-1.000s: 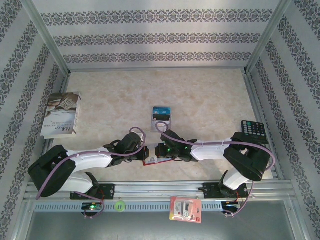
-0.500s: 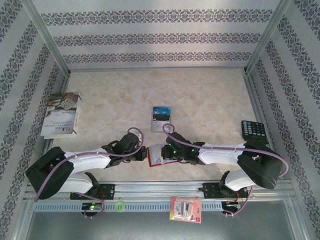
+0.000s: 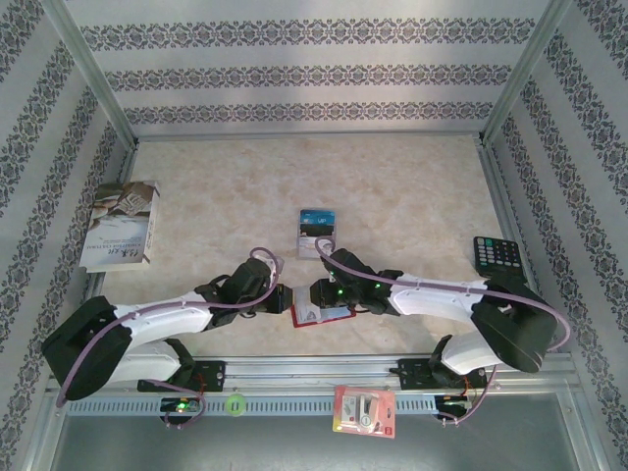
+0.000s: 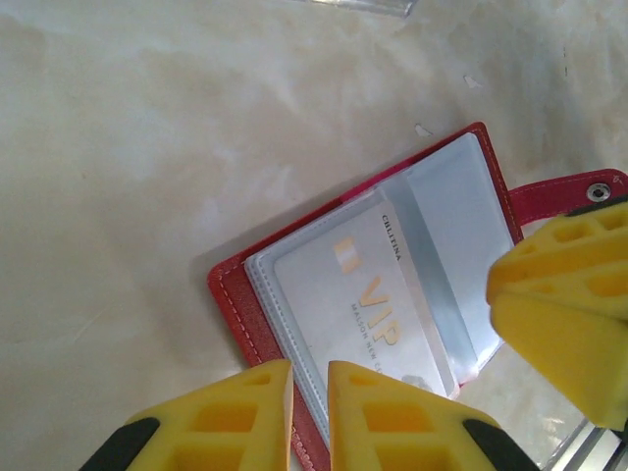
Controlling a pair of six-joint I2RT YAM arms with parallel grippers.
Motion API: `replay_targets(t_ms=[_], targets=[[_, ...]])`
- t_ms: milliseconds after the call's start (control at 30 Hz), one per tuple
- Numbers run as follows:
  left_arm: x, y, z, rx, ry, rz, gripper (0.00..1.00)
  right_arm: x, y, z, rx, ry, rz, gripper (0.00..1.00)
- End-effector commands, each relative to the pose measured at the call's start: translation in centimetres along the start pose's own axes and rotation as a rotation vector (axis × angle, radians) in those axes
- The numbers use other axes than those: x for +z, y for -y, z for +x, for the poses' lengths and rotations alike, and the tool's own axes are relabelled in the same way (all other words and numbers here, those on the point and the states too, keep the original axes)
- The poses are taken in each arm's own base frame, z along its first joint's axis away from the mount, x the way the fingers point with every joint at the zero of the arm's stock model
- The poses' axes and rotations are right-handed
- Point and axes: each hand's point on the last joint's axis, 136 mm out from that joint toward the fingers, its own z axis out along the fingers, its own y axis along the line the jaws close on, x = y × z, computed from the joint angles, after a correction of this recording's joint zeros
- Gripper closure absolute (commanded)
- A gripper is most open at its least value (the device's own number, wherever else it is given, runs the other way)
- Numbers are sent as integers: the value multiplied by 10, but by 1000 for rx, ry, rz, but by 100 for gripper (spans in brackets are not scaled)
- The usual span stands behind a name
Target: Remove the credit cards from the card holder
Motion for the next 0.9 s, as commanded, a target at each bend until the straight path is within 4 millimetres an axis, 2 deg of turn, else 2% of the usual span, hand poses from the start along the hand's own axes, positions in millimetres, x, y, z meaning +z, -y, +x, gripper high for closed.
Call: replay_targets(t_ms=[0, 133, 267, 467, 567, 767, 867], targets=[[6, 12, -3, 12, -10, 24, 83, 4, 6, 5, -20, -55, 15, 79], [14, 6, 2, 10, -34, -2, 88, 7, 12, 1, -22, -62, 37, 74], [19, -6, 9, 9, -55, -46, 91, 8, 14, -2, -21, -68, 40, 74], [24, -12, 12, 3, -66, -64, 92, 11, 17, -3, -17, -71, 43, 75], [22, -7, 11, -1, -62, -41, 92, 9, 17, -4, -13, -61, 36, 75], [0, 6, -1, 6, -3, -5, 90, 1, 12, -8, -13, -31, 19, 75], [3, 17, -1, 12, -8, 25, 90, 1, 12, -9, -15, -25, 17, 75]])
